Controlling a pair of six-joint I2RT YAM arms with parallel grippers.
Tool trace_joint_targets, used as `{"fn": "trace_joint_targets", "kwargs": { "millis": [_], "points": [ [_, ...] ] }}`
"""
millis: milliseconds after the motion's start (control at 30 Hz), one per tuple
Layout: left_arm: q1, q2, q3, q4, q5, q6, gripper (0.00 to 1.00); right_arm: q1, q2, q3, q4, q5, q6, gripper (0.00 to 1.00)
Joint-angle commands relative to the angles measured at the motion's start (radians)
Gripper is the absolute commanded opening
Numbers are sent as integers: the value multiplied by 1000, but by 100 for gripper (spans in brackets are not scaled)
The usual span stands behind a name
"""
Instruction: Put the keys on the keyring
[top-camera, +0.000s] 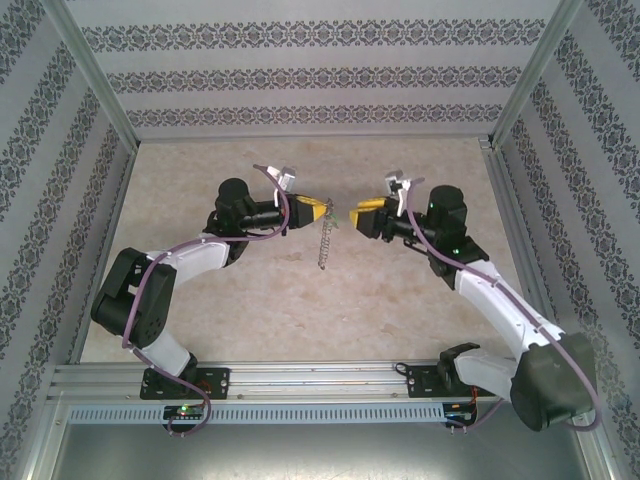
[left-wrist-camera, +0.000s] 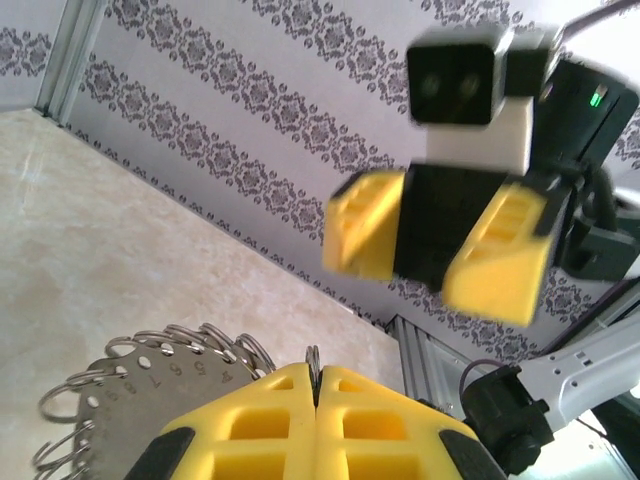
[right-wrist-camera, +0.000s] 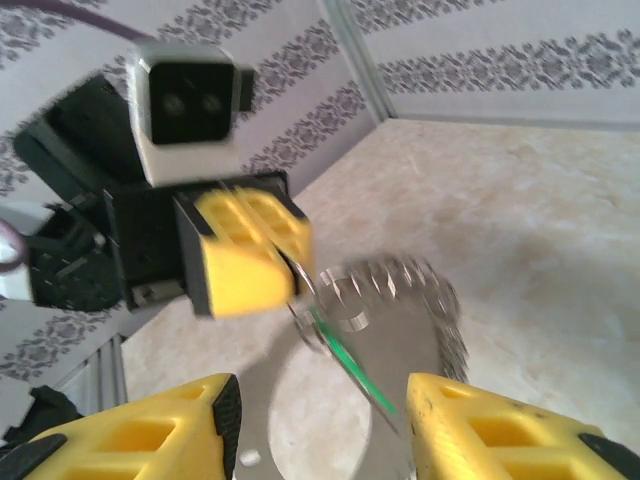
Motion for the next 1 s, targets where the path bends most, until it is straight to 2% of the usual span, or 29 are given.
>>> {"fn": "trace_joint_targets", "kwargs": {
  "millis": [0,167,367,967],
  "points": [
    [-8,-39,-14,153,-20,-60,0,18,-26,-93,110,79,43,48],
    [-8,-40,-17,174,-22,-94,0,68,-20,-141,151,94,27,46],
    [-12,-42,-16,171,-16,-111,0,120,38,-98,141,107,-9,46],
    [-27,-56,-13,176,10,-141,0,165,176,38,144,81,-39,46]
  ]
}}
